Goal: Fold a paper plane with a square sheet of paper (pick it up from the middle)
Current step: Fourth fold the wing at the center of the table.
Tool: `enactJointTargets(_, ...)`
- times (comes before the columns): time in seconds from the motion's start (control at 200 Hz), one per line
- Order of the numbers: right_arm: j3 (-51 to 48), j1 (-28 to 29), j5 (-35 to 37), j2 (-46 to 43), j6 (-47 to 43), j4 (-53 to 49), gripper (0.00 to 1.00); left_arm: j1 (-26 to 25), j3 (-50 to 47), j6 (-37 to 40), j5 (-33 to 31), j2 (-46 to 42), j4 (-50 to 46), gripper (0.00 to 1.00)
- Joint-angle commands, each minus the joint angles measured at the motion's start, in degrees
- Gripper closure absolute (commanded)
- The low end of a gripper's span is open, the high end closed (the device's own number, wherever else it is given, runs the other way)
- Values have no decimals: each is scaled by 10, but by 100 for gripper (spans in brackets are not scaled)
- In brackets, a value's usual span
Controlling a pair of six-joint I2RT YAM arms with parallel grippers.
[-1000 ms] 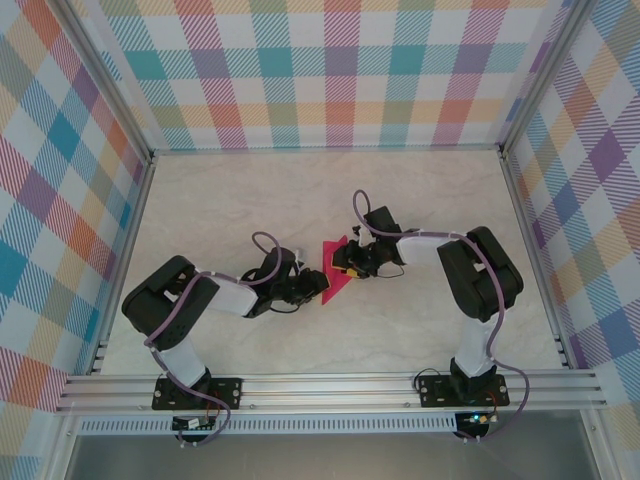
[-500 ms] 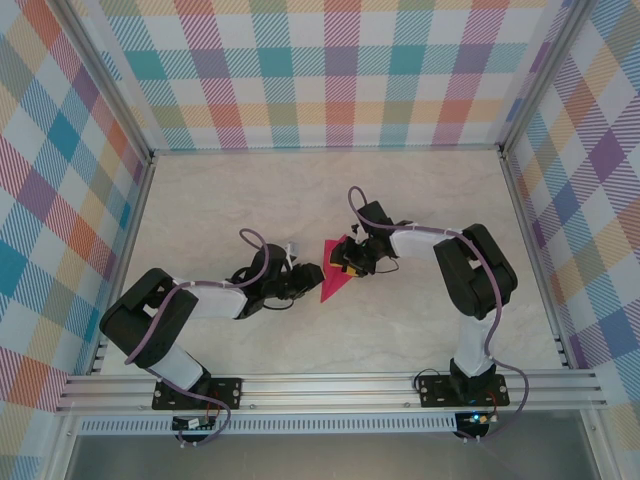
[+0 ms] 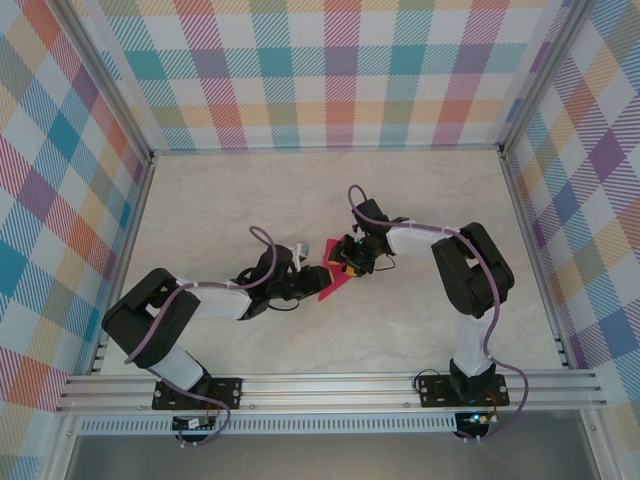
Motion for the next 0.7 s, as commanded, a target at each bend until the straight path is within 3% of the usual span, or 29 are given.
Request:
enactJointTargets(0.0, -33, -3, 107, 65, 10, -86, 53, -11, 27, 36, -14, 15, -39, 67)
enactJointTargets(0.31, -29, -3, 109, 66, 9, -95, 54, -12, 52, 53, -25, 55, -73, 67)
enactJointTargets(0.695, -32, -3, 110, 68, 4, -96, 54, -11, 56, 70, -86, 37, -121, 73)
